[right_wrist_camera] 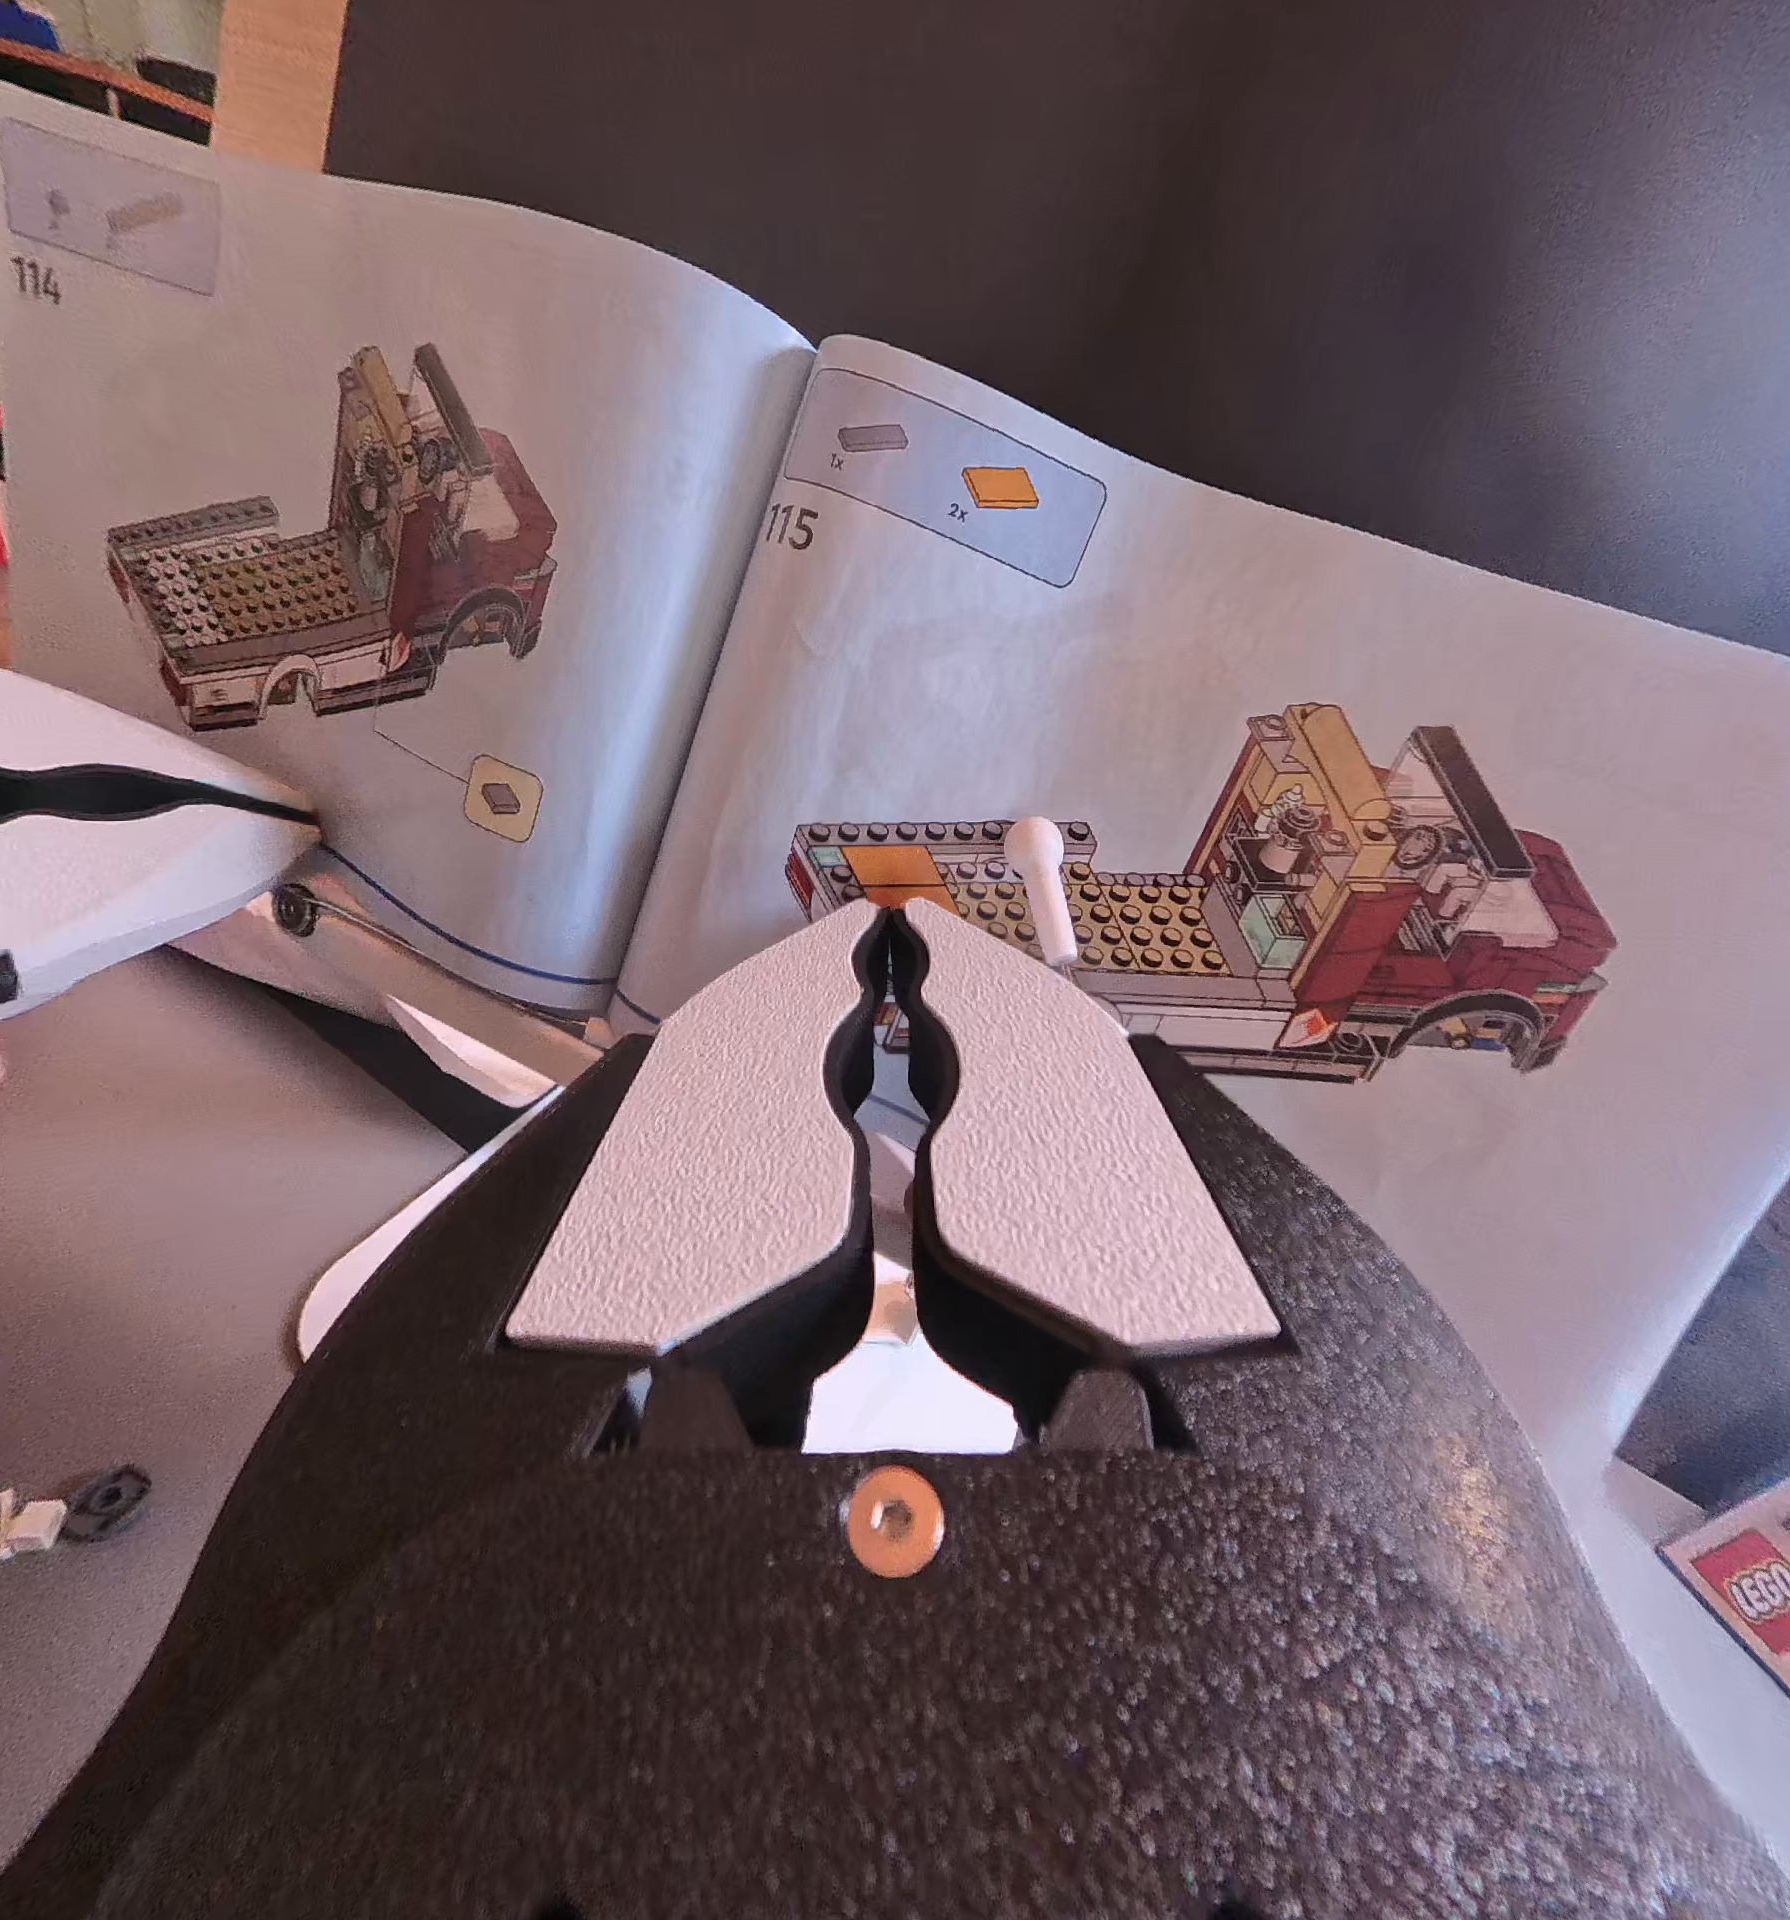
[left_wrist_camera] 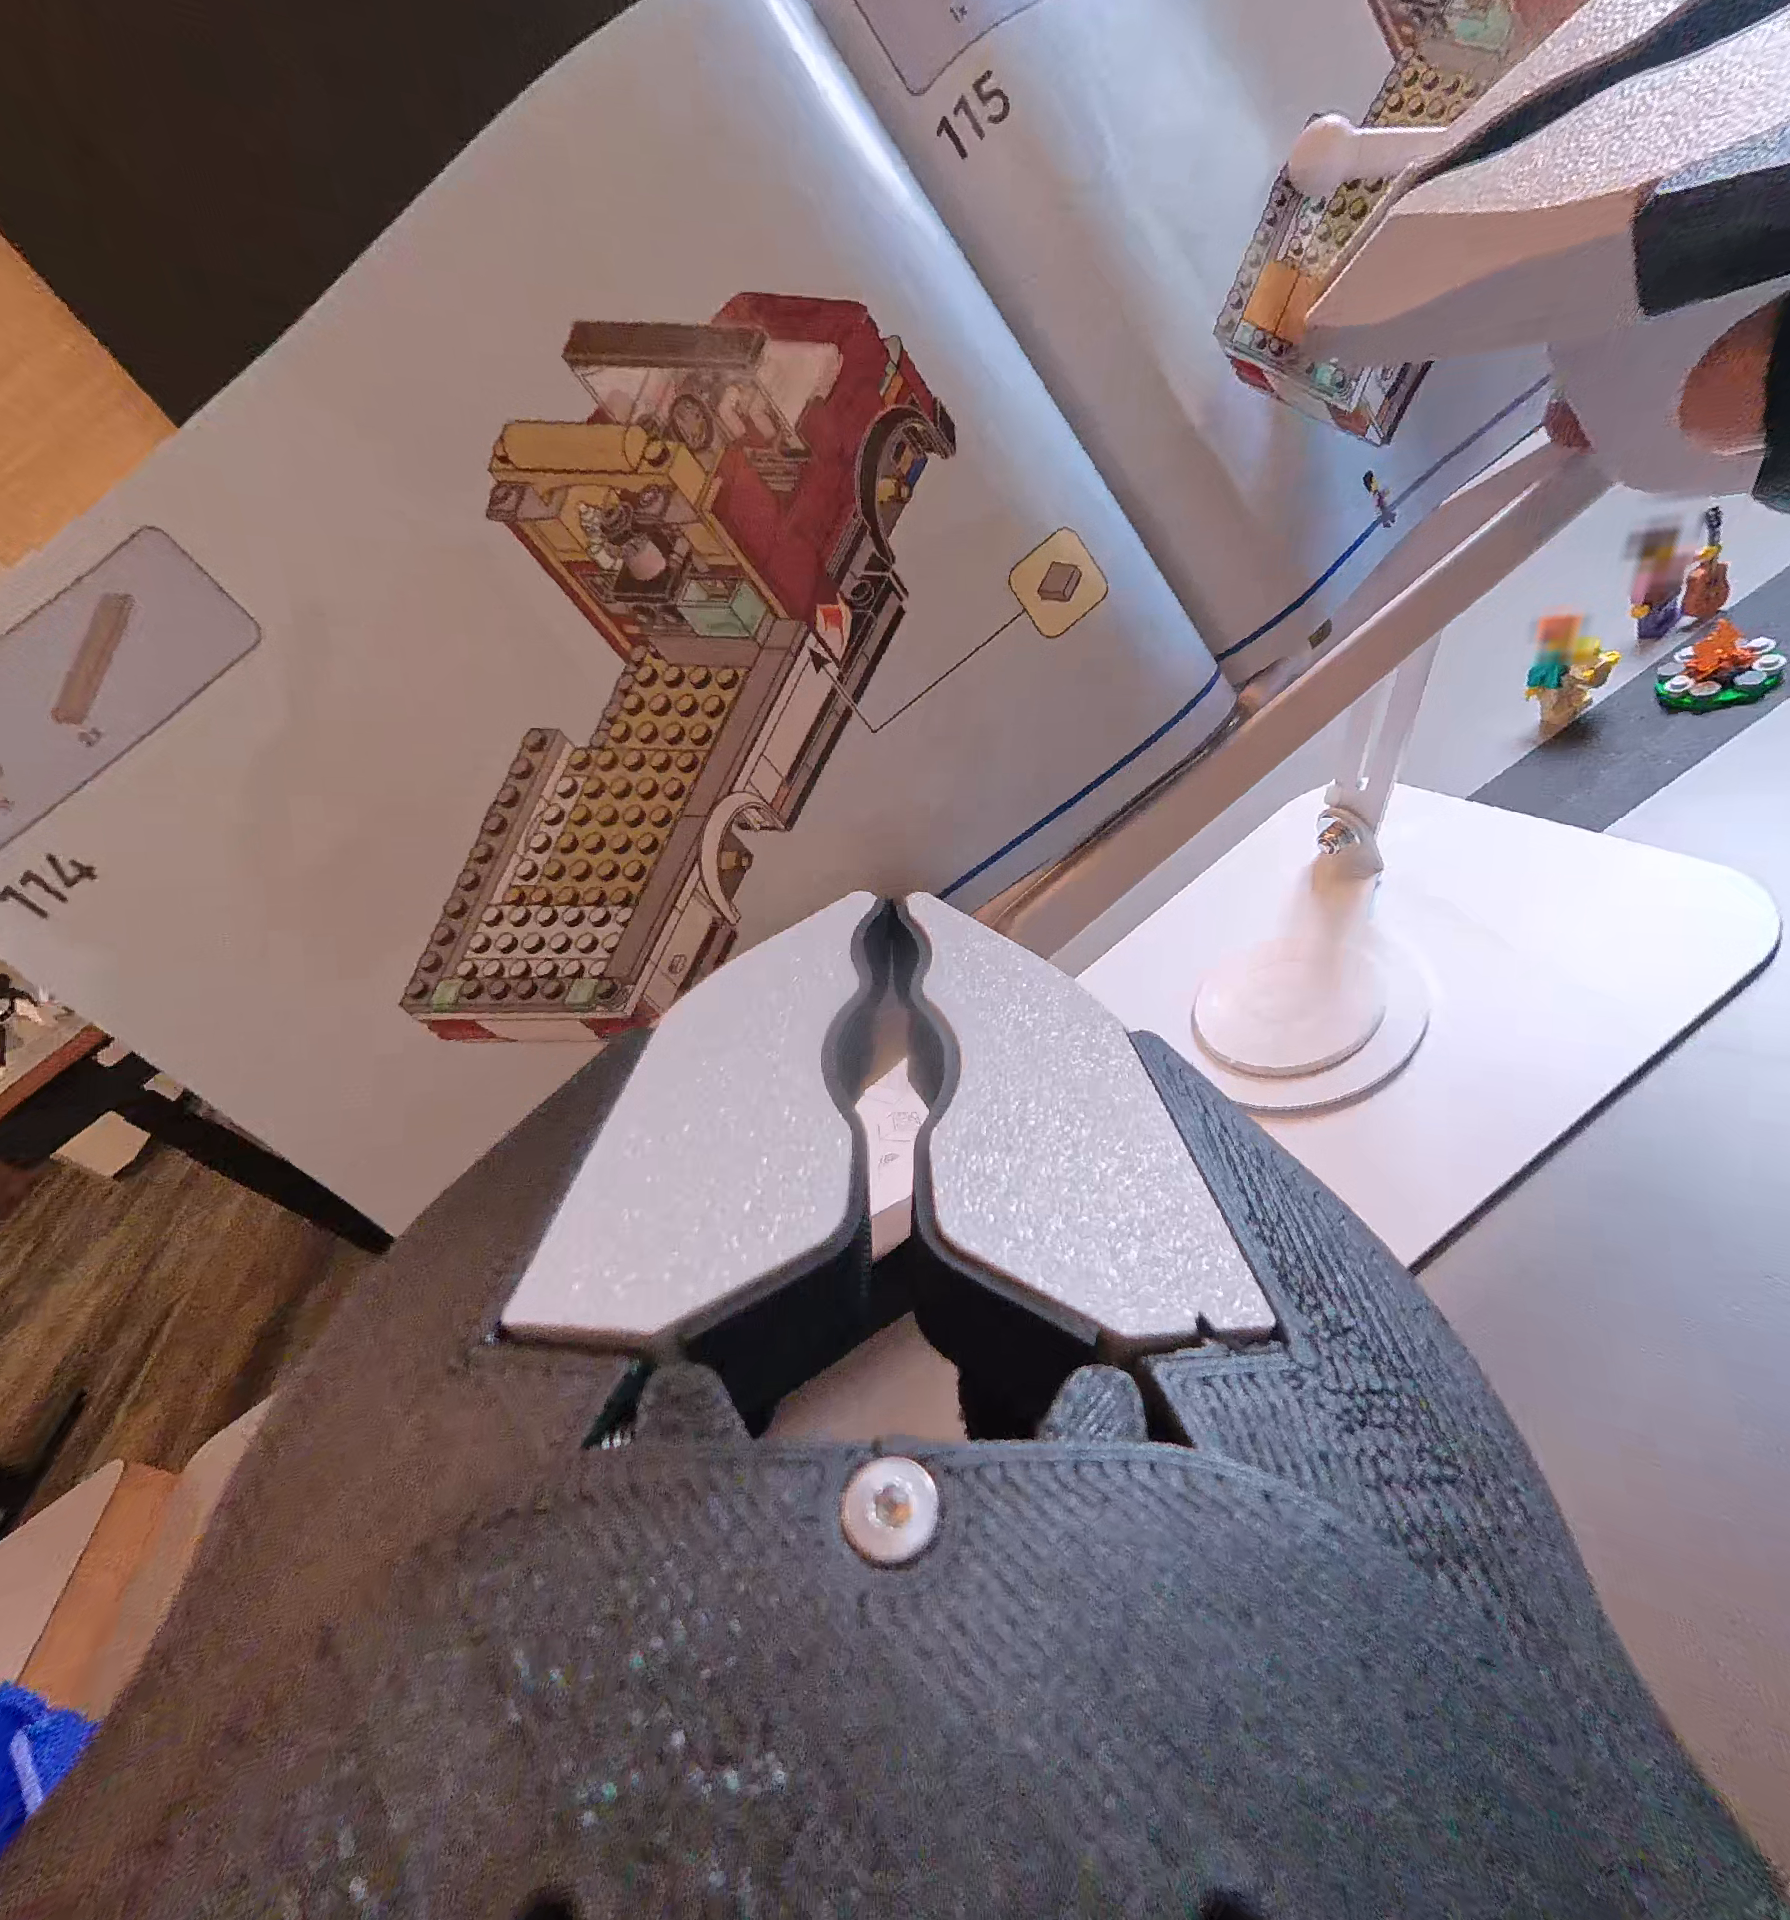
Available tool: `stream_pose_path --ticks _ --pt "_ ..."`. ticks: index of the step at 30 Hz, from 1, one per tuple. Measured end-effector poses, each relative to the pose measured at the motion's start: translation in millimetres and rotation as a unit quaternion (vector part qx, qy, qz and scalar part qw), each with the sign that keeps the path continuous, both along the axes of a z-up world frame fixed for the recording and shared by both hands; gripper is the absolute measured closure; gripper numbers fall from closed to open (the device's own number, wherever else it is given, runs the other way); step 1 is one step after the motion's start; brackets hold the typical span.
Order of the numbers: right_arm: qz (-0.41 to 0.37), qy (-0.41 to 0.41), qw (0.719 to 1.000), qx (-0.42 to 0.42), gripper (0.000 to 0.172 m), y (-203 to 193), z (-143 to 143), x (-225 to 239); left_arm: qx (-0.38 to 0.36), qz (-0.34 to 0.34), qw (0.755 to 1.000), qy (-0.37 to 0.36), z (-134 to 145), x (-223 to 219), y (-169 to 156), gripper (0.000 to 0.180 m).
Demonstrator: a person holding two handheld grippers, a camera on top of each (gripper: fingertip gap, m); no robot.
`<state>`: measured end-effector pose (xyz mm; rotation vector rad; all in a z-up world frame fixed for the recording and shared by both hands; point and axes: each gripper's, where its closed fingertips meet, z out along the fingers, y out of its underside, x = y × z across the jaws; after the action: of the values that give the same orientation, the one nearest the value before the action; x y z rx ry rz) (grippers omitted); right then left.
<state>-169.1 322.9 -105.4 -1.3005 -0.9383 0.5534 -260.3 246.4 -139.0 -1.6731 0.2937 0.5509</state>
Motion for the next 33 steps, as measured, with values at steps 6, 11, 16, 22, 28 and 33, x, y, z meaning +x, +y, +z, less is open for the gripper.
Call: stream_pose_path --ticks 6,11,16,22,28,33 --pt "-0.005 -0.015 1.0 0.004 0.172 1.4 -3.1 4.4 0.009 0.006 1.0 -0.007 -3.0 -4.6 -3.8 0.18" --pt "-0.004 -0.031 0.999 0.024 0.171 2.4 -3.0 5.6 0.022 0.011 1.0 -0.003 -6.3 -6.6 -5.2 0.18" --pt "-0.012 -0.048 0.998 0.036 0.171 5.6 -4.5 9.9 0.033 0.014 0.999 0.01 -8.6 -5.8 -5.6 0.18" --pt "-0.025 -0.06 0.997 0.033 0.172 12.1 -6.0 18.1 0.031 0.012 0.999 0.006 -11.3 -6.7 -5.3 0.18" --pt "-0.078 -0.045 0.996 0.001 0.171 26.3 -2.3 36.2 0.029 0.011 1.0 0.001 -12.9 -7.9 -5.1 0.18" --pt "-0.075 -0.019 0.997 -0.015 0.171 28.6 5.1 44.7 0.03 0.01 1.0 -0.001 -12.9 -8.1 -5.0 0.18"
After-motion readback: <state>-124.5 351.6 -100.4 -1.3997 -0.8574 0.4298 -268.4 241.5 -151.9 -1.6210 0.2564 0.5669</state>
